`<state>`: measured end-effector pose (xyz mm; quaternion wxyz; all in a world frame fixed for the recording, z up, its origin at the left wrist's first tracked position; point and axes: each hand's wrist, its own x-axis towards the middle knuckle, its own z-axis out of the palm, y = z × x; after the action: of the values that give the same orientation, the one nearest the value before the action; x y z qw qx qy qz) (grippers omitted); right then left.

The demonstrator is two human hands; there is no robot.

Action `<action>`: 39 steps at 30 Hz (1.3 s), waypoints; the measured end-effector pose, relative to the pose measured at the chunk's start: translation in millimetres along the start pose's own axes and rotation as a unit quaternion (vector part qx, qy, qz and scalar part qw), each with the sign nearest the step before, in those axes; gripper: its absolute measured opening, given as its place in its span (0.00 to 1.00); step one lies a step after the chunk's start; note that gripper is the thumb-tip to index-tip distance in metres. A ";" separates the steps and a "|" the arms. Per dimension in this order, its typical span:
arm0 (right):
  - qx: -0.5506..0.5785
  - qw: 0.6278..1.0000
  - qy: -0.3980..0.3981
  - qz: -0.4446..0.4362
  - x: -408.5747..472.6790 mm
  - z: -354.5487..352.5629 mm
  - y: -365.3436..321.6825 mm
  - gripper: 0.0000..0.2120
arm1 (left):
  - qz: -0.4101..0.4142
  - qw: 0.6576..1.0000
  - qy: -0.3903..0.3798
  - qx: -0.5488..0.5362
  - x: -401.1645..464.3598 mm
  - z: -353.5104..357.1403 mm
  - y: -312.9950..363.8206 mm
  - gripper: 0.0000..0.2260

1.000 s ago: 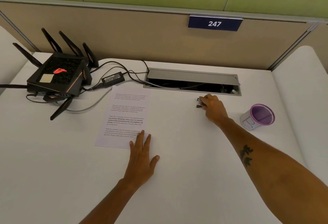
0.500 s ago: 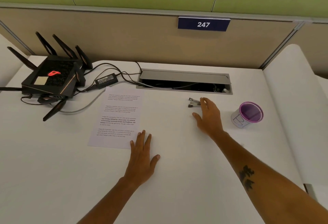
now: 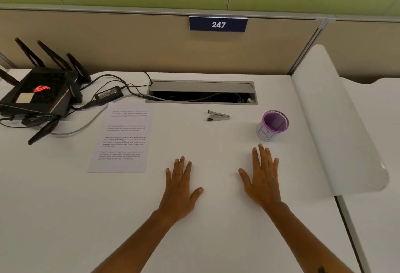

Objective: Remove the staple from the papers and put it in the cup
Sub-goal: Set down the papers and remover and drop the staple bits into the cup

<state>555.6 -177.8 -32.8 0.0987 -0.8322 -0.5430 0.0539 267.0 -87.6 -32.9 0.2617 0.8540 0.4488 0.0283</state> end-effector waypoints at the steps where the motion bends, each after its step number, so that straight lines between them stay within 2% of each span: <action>1: -0.001 1.000 0.003 0.015 -6.1 -2.0 8.4 0.39 | 0.000 1.000 -0.005 0.000 -1.7 3.5 3.2 0.40; 9: -0.041 0.989 -0.025 0.143 -36.1 -12.9 58.0 0.43 | -0.038 0.995 -0.051 0.070 -21.5 32.3 8.1 0.45; 15: -0.043 0.985 -0.052 0.158 -33.6 -9.9 43.9 0.45 | -0.056 0.992 -0.076 0.084 -18.2 34.3 9.0 0.48; 20: -0.010 0.990 -0.056 0.132 -18.2 -12.4 36.4 0.43 | -0.055 0.990 -0.096 0.084 -17.9 28.5 10.4 0.50; 25: 0.133 0.986 -0.030 0.096 4.8 -29.0 49.7 0.32 | -0.056 0.990 -0.106 0.077 -17.4 25.8 12.0 0.50; 28: 0.112 0.991 -0.049 0.045 14.9 -36.1 53.4 0.25 | -0.056 0.989 -0.113 0.076 -16.5 25.5 10.9 0.50; 33: 0.053 0.998 -0.032 -0.027 20.3 -39.8 57.4 0.13 | -0.059 0.988 -0.118 0.080 -15.4 26.4 9.9 0.51; 39: 0.043 0.998 -0.011 -0.041 23.0 -40.9 55.1 0.12 | -0.060 0.987 -0.126 0.085 -14.7 24.8 10.2 0.51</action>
<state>622.2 -182.6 -4.9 0.1304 -0.8036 -0.5748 0.0823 272.9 -114.2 -46.7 0.2442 0.8411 0.4636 -0.1339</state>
